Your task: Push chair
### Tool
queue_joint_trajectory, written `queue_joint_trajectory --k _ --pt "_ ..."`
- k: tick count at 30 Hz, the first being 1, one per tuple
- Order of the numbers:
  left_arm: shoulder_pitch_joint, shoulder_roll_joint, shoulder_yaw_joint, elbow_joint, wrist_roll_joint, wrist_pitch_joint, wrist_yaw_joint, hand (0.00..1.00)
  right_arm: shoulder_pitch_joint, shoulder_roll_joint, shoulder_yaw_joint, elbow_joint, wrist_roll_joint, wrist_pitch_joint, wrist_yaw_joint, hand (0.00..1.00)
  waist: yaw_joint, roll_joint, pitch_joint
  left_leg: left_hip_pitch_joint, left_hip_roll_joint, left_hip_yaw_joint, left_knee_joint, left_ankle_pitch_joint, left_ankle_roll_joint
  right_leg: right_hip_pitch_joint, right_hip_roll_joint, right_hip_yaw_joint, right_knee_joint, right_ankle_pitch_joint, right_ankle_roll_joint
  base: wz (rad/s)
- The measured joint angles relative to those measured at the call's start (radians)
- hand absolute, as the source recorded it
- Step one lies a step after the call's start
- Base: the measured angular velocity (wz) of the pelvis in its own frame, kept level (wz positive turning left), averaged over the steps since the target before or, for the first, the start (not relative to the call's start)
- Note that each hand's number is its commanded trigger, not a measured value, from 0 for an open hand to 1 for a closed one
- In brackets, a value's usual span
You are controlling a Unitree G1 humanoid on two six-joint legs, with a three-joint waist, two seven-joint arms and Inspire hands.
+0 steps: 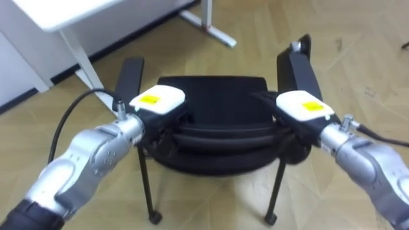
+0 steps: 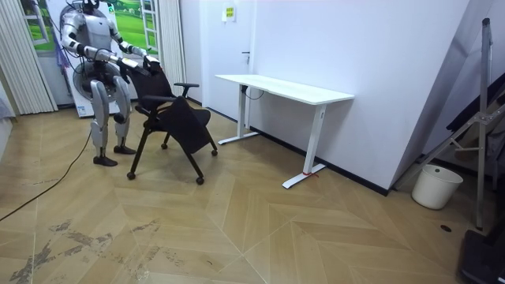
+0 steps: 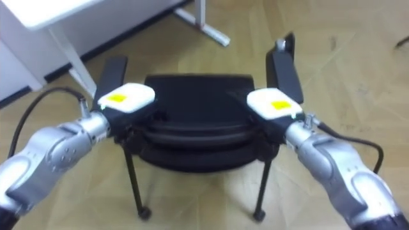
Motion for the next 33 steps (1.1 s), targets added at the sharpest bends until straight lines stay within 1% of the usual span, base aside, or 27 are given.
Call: queue_joint_trajectory --k 1,2,3,4,5,15,17,18,19,21,33 --pt "0.0 0.0 0.0 0.0 0.0 0.0 0.0 1.0 -0.004 -0.001 0.002 0.0 -0.005 0.006 0.006 0.0 0.0 0.0 0.0 0.0 0.0 0.0 0.0 0.0 0.0 -0.001 0.0 0.0 0.0 0.0 0.0 0.0" --pt "-0.001 0.0 0.0 0.0 0.0 0.0 0.0 1.0 -0.013 -0.002 0.01 0.001 -0.017 0.019 0.014 0.05 0.001 0.0 0.0001 0.0 -0.001 0.001 0.0 0.0 0.0 -0.002 0.0 0.0 0.0 -0.001 0.0 0.0" --pt "-0.002 0.0 0.0 0.0 -0.001 0.0 -0.001 1.0 -0.018 -0.002 0.01 0.003 -0.018 0.022 0.019 0.26 0.0 0.0 0.0003 -0.001 -0.002 0.0 0.0 -0.001 0.0 -0.002 0.0 0.0 0.0 -0.001 0.0 0.0" --pt "-0.002 0.0 0.0 0.0 -0.001 0.0 -0.001 1.0 -0.018 -0.002 0.01 0.003 -0.018 0.025 0.019 0.56 0.0 -0.001 0.0007 -0.001 -0.002 0.0 -0.001 -0.002 0.0 -0.002 0.0 0.0 0.0 -0.001 0.0 0.0" --pt "-0.002 0.0 0.0 0.0 -0.001 0.0 -0.001 1.0 -0.019 -0.002 0.011 0.003 -0.019 0.029 0.023 1.0 0.001 -0.001 0.001 -0.001 -0.002 0.0 -0.001 -0.004 0.001 -0.003 0.0 -0.001 0.0 -0.001 0.001 0.0" --pt "-0.009 0.003 0.0 0.0 -0.001 -0.019 -0.002 1.0 -0.02 -0.002 0.01 0.003 -0.023 0.059 0.026 1.0 0.002 -0.008 0.0052 -0.001 -0.002 -0.003 0.0 -0.008 0.003 -0.002 0.0 -0.013 0.002 -0.002 0.002 0.01" --pt "-0.012 0.009 0.0 0.0 -0.001 -0.03 0.001 1.0 -0.019 -0.002 0.011 0.003 -0.035 0.055 0.022 1.0 0.002 -0.009 0.0066 -0.002 -0.002 -0.003 0.0 -0.009 0.003 -0.003 0.0 -0.014 0.002 -0.002 0.002 0.0" --pt "-0.016 0.016 0.0 0.0 -0.002 -0.036 0.001 1.0 -0.017 -0.002 0.012 0.003 -0.05 0.046 0.007 1.0 0.001 -0.007 0.0081 -0.002 -0.002 -0.003 0.001 -0.011 0.004 -0.003 0.0 -0.014 0.002 -0.002 0.003 0.0" --pt "-0.018 0.022 0.0 0.0 -0.005 -0.037 0.003 1.0 -0.017 -0.002 0.012 0.003 -0.055 0.038 -0.005 1.0 0.0 -0.005 0.0097 -0.003 -0.003 -0.002 0.002 -0.012 0.004 -0.003 -0.001 -0.014 0.002 -0.003 0.004 0.0" --pt "-0.019 0.029 0.0 0.0 -0.009 -0.038 0.005 1.0 -0.017 -0.002 0.012 0.001 -0.055 0.033 -0.011 1.0 -0.001 -0.003 0.0104 -0.003 -0.003 -0.002 0.002 -0.012 0.004 -0.004 -0.001 -0.015 0.002 -0.004 0.005 0.0" --pt "-0.02 0.038 0.0 -0.001 -0.009 -0.038 0.012 1.0 -0.017 -0.002 0.017 0.0 -0.059 0.027 -0.028 1.0 0.001 -0.003 0.0099 -0.004 -0.004 -0.003 0.002 -0.013 0.005 -0.004 -0.002 -0.017 0.002 -0.004 0.005 0.0"
